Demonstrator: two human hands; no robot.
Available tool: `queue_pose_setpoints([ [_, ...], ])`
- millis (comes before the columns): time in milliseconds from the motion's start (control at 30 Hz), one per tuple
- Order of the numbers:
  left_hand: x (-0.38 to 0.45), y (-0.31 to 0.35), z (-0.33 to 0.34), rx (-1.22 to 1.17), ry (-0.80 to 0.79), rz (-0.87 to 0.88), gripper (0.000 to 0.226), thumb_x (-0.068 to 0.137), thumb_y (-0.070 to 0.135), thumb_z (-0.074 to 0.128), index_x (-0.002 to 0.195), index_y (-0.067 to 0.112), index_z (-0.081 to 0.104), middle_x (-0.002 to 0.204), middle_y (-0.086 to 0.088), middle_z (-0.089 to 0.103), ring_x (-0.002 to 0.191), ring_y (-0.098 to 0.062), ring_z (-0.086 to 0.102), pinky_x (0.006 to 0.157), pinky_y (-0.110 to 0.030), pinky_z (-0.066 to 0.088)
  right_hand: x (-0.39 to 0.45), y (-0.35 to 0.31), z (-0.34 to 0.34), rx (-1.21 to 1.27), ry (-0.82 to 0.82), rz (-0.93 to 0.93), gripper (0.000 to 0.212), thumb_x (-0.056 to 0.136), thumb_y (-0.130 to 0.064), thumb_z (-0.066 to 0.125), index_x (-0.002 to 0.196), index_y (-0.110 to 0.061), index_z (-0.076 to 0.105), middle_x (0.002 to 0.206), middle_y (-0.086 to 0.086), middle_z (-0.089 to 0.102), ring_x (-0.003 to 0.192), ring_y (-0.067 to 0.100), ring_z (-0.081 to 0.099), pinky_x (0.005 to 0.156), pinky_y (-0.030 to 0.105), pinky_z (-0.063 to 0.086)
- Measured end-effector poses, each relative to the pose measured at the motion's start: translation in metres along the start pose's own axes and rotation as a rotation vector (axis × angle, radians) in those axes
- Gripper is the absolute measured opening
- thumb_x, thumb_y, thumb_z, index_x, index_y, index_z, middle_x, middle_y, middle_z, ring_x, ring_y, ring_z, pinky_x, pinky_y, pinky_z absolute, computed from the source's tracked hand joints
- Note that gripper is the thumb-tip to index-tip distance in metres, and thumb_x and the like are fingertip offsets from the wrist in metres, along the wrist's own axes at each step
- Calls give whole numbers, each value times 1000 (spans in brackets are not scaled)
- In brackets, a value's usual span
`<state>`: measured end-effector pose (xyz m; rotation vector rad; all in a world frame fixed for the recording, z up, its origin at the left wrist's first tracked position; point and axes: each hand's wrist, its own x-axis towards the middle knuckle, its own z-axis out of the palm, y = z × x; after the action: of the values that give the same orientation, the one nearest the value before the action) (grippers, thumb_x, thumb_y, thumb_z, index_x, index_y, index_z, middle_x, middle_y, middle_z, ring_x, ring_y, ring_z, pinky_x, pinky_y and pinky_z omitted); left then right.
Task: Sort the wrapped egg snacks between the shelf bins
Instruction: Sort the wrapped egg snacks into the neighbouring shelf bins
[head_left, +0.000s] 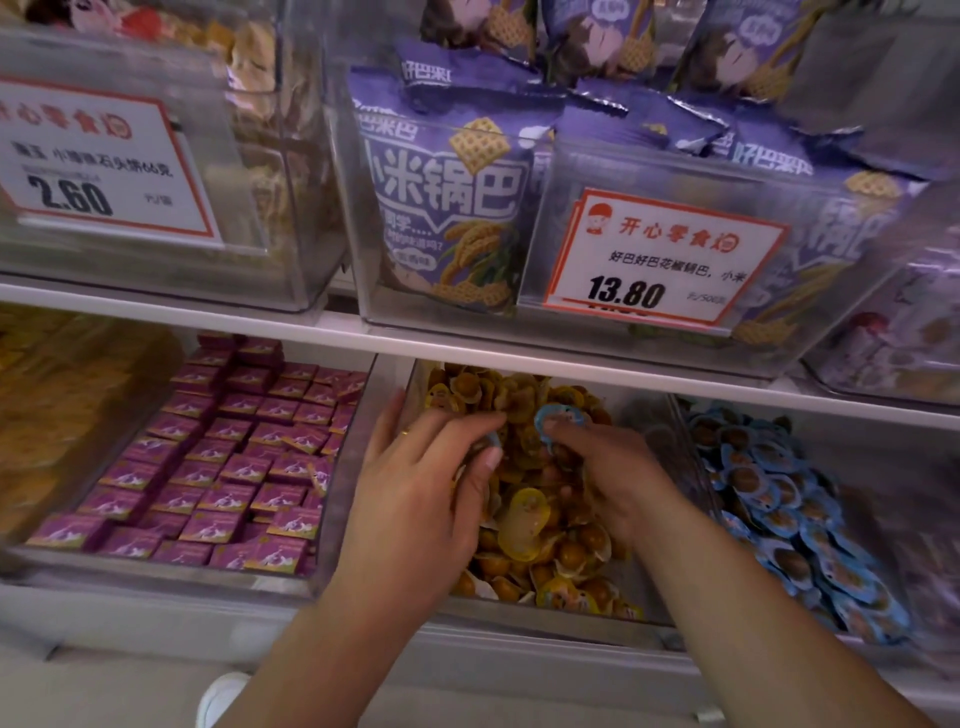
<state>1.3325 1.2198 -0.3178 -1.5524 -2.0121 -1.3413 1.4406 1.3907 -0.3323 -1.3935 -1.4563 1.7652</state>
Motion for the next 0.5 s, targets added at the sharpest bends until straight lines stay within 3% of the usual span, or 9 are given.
queue_pose_setpoints([
  [100, -2, 1, 1, -17, -24, -15, 22, 95, 19, 58, 116, 20, 66, 106, 7, 66, 99, -16, 64, 107, -47, 41, -4, 0, -8, -397, 130, -217, 13, 86, -28, 75, 92, -17, 75, 70, -7, 70, 62, 4, 63, 53, 19, 45],
  [200, -4, 3, 2, -12, -84, -11, 23, 97, 21, 57, 118, 19, 66, 106, 5, 64, 93, -18, 64, 77, -42, 55, -13, 1, -11, -355, 60, -280, 12, 88, -31, 71, 92, -19, 74, 69, -9, 70, 57, 3, 62, 50, 17, 45],
  [300, -6, 17, 10, -120, -139, -68, 25, 97, 23, 58, 121, 28, 62, 105, 12, 63, 90, -8, 64, 71, -27, 54, -26, -2, -16, -369, -44, -360, 9, 90, -26, 69, 98, -26, 74, 87, -11, 75, 81, -3, 69, 66, 12, 50],
  [400, -2, 28, 21, -338, -120, -354, 26, 95, 27, 64, 116, 42, 60, 101, 26, 64, 94, 7, 61, 73, -8, 45, -45, -7, -19, -178, -129, -249, 14, 91, -17, 66, 98, -22, 76, 92, 0, 78, 89, 14, 73, 77, 30, 58],
  [500, 6, 31, 31, -453, -19, -493, 25, 91, 25, 69, 111, 40, 64, 94, 25, 68, 89, 7, 64, 70, -8, 47, -64, -6, -23, 207, -237, -64, 21, 90, -7, 59, 104, -10, 75, 97, 16, 74, 85, 26, 70, 73, 40, 58],
])
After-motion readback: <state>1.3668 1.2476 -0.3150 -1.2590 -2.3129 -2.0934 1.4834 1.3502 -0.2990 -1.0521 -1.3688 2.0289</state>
